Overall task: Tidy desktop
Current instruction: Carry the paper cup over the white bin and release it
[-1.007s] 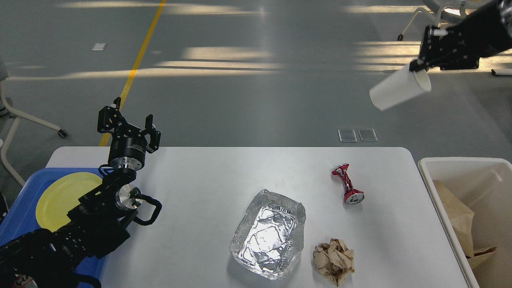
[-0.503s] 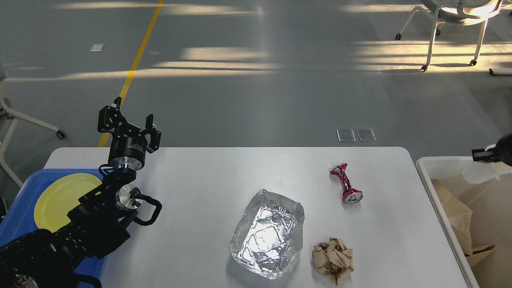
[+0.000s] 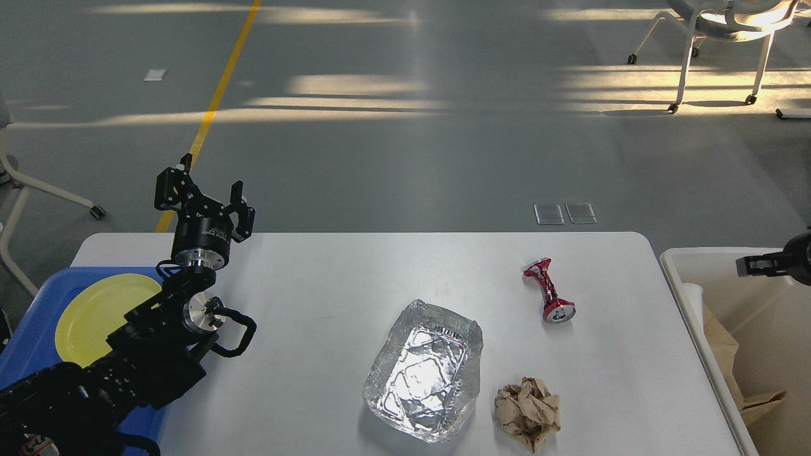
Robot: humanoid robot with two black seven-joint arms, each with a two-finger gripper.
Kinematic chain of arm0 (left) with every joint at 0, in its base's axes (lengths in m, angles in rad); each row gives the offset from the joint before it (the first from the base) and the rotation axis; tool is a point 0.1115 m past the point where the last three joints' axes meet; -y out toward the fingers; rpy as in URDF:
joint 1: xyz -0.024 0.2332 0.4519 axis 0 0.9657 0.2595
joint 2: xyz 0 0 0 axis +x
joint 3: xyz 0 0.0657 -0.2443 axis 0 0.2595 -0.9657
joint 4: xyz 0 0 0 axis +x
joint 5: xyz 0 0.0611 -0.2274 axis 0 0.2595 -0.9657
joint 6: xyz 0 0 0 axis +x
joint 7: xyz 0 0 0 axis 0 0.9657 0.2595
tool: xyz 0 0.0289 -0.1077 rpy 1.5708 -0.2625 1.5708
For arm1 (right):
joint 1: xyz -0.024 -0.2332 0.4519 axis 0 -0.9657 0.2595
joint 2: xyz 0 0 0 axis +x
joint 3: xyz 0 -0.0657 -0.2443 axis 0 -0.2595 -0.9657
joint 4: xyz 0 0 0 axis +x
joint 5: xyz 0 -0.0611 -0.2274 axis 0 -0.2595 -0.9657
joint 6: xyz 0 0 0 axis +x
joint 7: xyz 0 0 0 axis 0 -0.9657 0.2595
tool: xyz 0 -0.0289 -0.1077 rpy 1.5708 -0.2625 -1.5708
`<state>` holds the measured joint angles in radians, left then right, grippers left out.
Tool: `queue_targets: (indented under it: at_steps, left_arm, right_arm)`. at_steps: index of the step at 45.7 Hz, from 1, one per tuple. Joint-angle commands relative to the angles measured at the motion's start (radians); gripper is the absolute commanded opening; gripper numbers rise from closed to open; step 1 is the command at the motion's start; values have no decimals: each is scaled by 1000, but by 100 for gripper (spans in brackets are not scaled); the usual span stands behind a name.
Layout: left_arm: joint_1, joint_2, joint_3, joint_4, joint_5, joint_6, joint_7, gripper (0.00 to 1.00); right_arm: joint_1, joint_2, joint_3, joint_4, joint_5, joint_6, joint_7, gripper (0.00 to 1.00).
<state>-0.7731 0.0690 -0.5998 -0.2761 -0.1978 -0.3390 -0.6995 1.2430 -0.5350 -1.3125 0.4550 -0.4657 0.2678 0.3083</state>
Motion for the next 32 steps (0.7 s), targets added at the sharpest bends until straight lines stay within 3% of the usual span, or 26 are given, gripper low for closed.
queue_targets:
  at_steps: [1,9,13,18,26,32]
  left_arm:
    - [0,0,0,0,0,0,0,97]
    - [0,0,0,0,1,0,0,97]
    - [0,0,0,0,0,0,0,97]
    - [0,0,0,0,0,0,0,97]
    - [0,0,0,0,0,0,0,97]
    - [0,0,0,0,0,0,0,97]
  right_arm:
    - [107,-5,76,56,27,-1,5,100]
    - [318,-29,197,194,226,57,5,100]
    - [439,-40,199,254,312,138,5,100]
    - [608,-40,188,339,323,319,0,100]
    - [926,-30,184,474,318,692,-6,100]
    - [1133,-22,194,560,317,692,-8,100]
